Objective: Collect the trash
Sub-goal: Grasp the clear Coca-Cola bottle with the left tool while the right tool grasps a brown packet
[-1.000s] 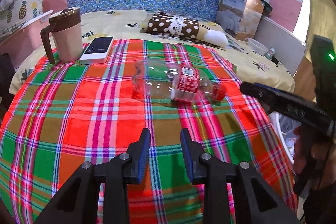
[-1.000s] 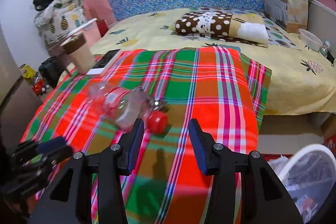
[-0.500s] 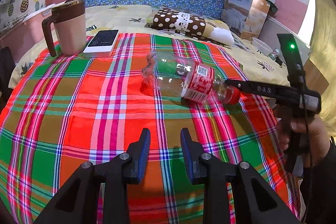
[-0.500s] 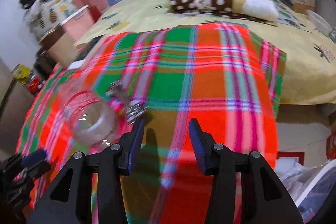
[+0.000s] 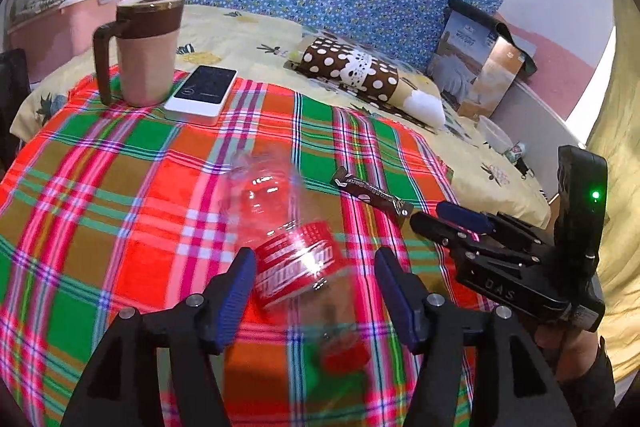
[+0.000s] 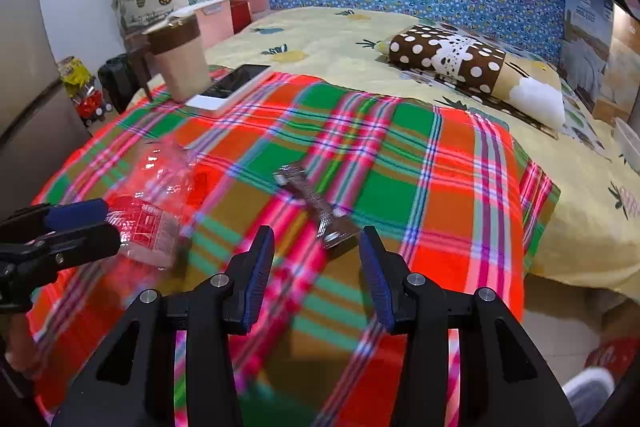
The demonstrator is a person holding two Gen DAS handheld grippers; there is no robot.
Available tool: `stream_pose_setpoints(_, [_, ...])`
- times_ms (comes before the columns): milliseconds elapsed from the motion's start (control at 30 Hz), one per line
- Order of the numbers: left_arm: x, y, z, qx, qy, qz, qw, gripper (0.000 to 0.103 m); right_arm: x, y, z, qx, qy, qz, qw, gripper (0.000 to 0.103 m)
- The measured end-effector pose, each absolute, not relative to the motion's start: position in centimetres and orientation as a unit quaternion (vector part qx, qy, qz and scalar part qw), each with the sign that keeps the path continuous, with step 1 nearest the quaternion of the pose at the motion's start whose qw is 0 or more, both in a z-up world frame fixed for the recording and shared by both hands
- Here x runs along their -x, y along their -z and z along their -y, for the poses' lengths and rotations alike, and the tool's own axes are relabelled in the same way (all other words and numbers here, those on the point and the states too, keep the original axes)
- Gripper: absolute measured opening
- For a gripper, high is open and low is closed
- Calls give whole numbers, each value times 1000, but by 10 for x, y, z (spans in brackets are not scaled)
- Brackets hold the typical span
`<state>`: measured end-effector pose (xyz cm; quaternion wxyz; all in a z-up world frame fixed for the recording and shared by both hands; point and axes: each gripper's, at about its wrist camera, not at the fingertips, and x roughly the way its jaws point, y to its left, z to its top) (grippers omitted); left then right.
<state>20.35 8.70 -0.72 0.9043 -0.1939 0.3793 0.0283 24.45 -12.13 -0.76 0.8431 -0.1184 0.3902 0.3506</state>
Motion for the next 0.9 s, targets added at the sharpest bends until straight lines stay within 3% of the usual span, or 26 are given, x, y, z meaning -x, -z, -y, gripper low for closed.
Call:
stream_pose_setpoints(367, [-223,33,-84,193,-50,-411,889,67,-274,25,94,127,-383,-414,816,47])
stream_pose_setpoints(400, [-223,34,-84,191,-52,-412,889,66,-274,25,94,126,-383,-418,814,43])
stream_pose_setpoints(433, [-223,35,-85,191,-51,-412,889,63,-272,26,94,125,-383,-420,813,28])
stream_pose_setpoints(467, [-224,36,-85,190,-51,-412,889,63,-271,27,95,123,-380,-424,813,19])
stream_pose_setpoints(900, [-202,26,-74,153,-33,-392,907,62,-234,11,132,86,-338,-427,834,17])
